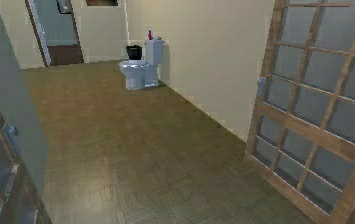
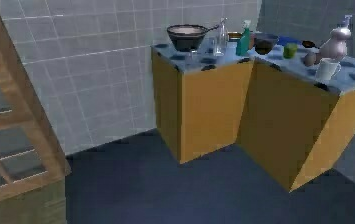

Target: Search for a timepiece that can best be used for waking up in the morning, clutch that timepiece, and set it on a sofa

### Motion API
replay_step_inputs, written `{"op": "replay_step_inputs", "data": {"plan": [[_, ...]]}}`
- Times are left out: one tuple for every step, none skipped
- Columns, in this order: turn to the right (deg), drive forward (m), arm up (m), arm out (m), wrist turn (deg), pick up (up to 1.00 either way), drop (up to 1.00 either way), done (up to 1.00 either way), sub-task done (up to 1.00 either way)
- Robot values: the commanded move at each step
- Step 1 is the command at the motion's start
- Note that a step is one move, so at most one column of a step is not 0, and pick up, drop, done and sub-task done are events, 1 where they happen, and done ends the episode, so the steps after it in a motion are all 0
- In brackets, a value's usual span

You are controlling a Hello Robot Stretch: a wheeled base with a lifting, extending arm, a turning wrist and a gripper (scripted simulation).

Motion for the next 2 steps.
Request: {"op": "replay_step_inputs", "data": {"plan": [[-24.0,0.00,0.00,0.00,0.0,0.00,0.00,0.00,0.00],[0.0,1.00,0.00,0.00,0.0,0.00,0.00,0.00,0.00]]}}
